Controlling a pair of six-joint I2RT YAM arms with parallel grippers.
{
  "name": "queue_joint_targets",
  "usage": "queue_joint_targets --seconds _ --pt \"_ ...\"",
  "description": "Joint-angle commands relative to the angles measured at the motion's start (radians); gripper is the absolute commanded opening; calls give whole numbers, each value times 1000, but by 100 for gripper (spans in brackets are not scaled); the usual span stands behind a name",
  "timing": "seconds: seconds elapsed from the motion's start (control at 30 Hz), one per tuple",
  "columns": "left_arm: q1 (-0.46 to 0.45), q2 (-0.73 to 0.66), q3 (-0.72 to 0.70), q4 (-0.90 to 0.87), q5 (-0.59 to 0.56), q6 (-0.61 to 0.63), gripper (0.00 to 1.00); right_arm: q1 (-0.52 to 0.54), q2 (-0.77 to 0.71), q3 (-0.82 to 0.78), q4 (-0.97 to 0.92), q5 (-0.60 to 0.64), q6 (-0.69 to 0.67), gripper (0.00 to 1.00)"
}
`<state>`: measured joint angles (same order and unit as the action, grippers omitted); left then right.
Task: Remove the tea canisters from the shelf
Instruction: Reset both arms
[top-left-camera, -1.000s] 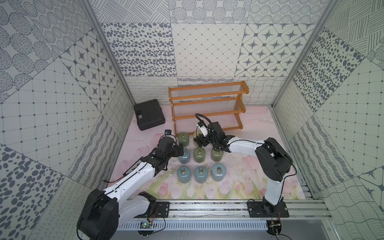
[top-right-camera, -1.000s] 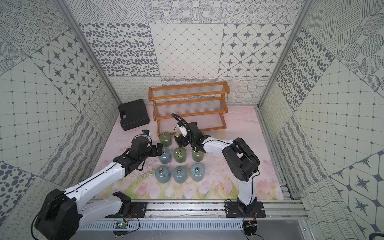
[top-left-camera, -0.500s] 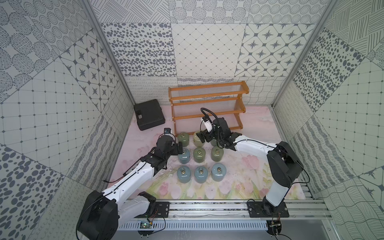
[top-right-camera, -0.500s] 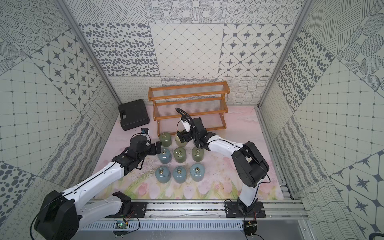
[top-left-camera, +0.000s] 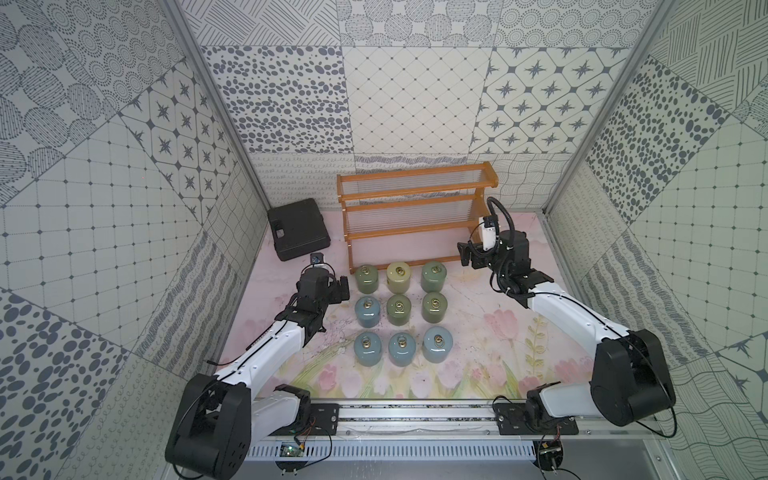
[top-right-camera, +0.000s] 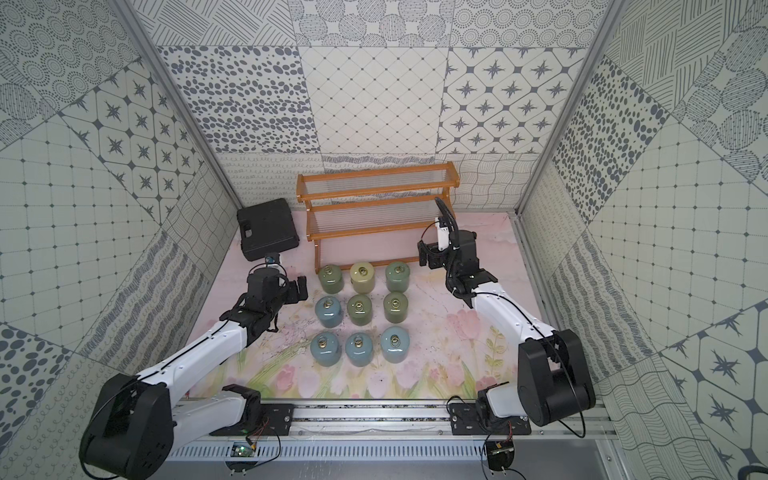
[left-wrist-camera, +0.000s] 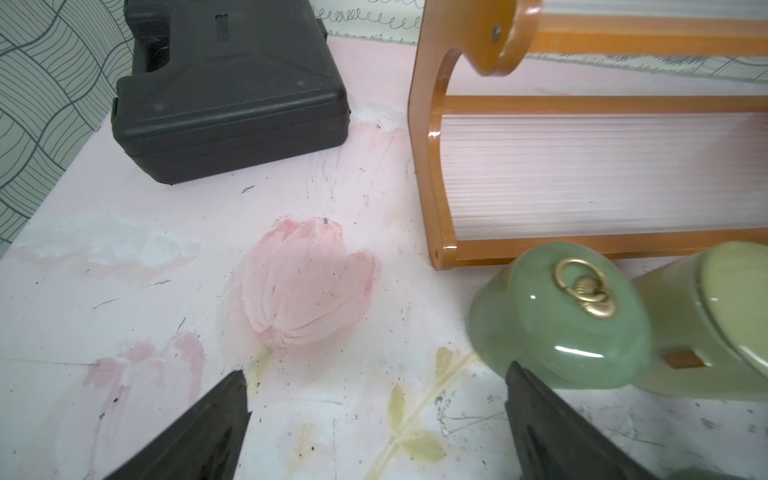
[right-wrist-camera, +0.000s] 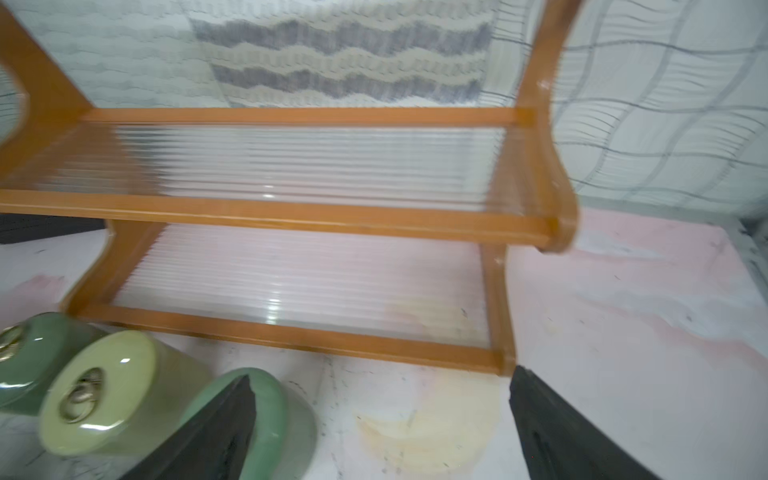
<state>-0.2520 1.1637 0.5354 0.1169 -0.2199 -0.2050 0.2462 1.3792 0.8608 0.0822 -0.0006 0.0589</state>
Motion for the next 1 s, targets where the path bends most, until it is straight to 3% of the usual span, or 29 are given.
queue_joint_targets --seconds 0.0,0.17,0.23,0.37,0.5,0.6,0.67,0.73,0.8,0.97 --pt "37 69 -43 262 23 115 100 -80 -21 -96 49 48 45 100" --pt "56 172 -162 565 13 146 100 -152 -15 -286 246 28 17 100" --pt "65 192 -161 563 0 130 100 -160 10 -366 383 38 12 100" --pt "73 218 -141 565 24 191 100 -168 45 -356 431 90 12 100" --pt "95 330 -187 796 33 253 100 -172 85 -334 468 118 -28 100" --pt "163 427 -235 984 31 178 100 -182 160 -431 725 126 -27 100" --pt "170 415 -218 924 47 164 100 -183 197 -481 858 131 -24 100" --pt "173 426 -159 829 120 199 100 -185 170 -444 738 112 -30 100" --pt "205 411 -124 731 157 157 100 -193 180 -453 771 100 -24 100" --pt "217 424 -130 772 174 163 100 -193 176 -450 758 100 -26 100"
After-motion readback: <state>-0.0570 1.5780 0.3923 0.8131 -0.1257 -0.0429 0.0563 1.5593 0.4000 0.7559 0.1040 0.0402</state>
